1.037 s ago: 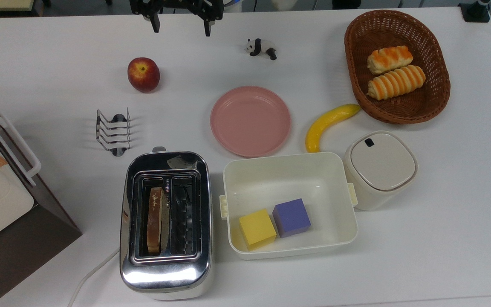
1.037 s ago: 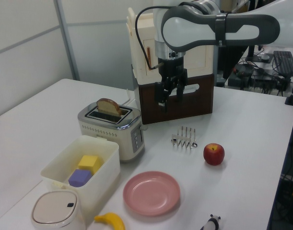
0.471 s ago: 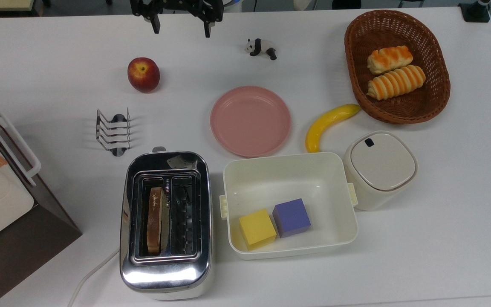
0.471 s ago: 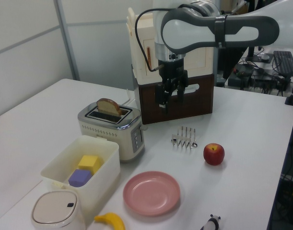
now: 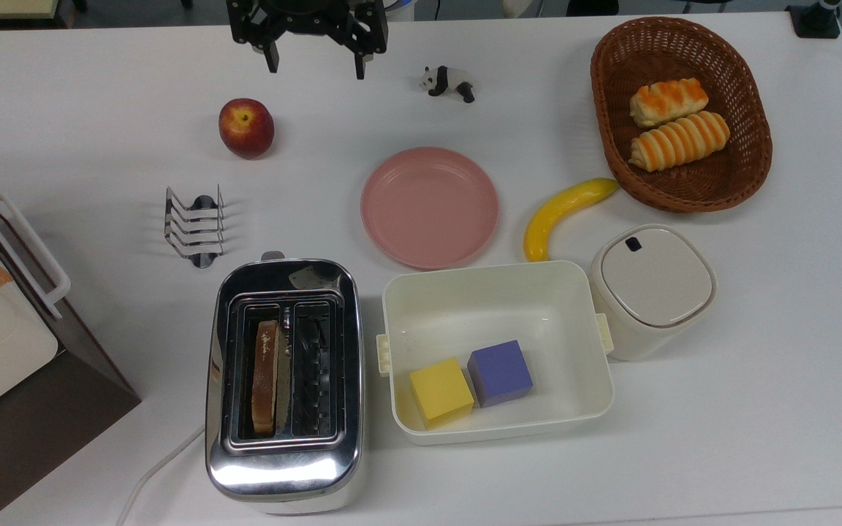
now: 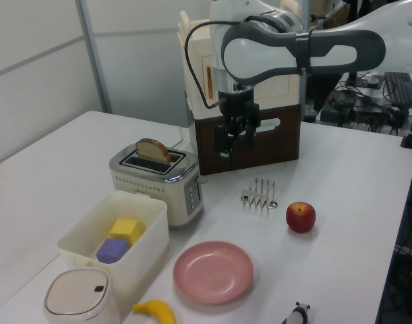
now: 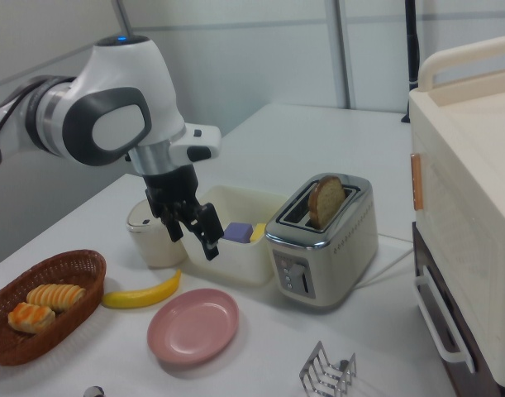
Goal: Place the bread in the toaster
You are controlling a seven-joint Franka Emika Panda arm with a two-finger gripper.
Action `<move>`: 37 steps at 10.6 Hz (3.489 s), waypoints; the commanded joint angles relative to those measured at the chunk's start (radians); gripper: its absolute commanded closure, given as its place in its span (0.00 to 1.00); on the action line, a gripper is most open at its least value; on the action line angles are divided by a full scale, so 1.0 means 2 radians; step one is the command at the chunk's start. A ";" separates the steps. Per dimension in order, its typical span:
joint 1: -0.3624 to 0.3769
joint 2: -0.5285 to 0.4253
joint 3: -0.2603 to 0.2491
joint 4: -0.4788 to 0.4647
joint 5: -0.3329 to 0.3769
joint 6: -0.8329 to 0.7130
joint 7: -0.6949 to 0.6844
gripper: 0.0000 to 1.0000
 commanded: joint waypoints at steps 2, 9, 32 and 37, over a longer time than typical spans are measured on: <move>0.002 -0.006 0.003 0.007 -0.009 0.020 0.009 0.00; 0.001 -0.006 0.002 0.005 -0.008 0.012 0.004 0.00; -0.085 0.142 -0.003 -0.004 -0.076 0.162 -0.107 0.00; -0.089 0.177 -0.003 -0.019 -0.115 0.179 -0.132 0.35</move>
